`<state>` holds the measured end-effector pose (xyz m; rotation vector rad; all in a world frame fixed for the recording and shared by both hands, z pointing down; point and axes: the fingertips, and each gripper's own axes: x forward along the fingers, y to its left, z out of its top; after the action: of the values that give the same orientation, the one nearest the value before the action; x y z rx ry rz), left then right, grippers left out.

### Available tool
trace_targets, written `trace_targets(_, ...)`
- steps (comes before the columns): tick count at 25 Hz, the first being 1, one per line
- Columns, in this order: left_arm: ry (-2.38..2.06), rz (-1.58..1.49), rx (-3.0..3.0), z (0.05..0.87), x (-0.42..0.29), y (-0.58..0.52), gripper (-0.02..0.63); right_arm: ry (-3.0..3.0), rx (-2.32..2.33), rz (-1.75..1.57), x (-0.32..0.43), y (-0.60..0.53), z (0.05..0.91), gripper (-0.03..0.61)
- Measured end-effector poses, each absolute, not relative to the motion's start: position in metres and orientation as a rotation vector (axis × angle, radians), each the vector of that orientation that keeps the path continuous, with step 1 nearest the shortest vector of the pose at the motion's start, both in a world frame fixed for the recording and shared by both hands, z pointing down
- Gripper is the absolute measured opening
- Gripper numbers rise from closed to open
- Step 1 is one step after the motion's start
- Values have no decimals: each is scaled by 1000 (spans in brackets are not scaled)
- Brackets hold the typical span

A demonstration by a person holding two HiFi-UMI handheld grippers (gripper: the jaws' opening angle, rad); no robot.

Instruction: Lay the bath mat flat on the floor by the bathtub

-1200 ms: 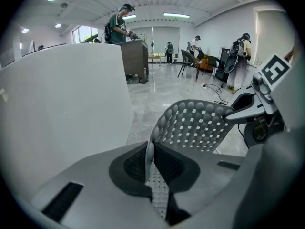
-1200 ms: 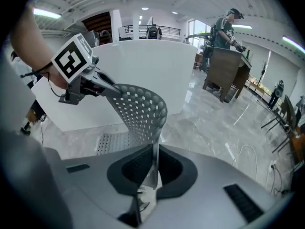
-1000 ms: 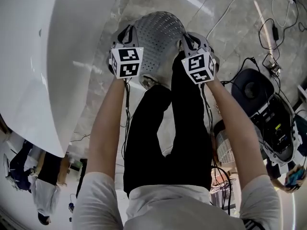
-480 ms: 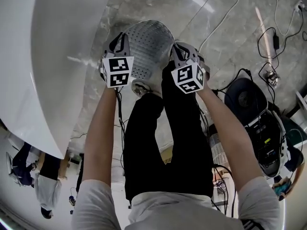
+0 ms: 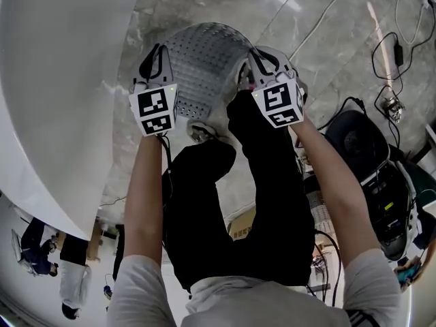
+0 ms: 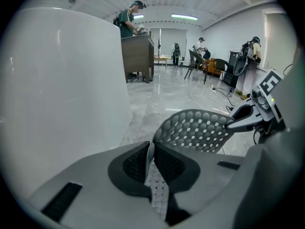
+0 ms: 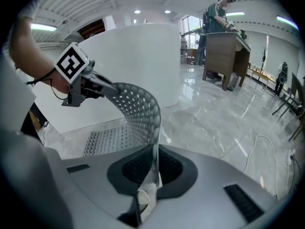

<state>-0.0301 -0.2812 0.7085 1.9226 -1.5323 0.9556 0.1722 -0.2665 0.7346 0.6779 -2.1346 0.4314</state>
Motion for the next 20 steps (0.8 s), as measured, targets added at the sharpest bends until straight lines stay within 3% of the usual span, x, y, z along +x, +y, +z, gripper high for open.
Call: trace_targets(20, -1573, 797, 2304, 761, -37, -269, 26, -2380, 824, 150, 149, -270, 763, 25)
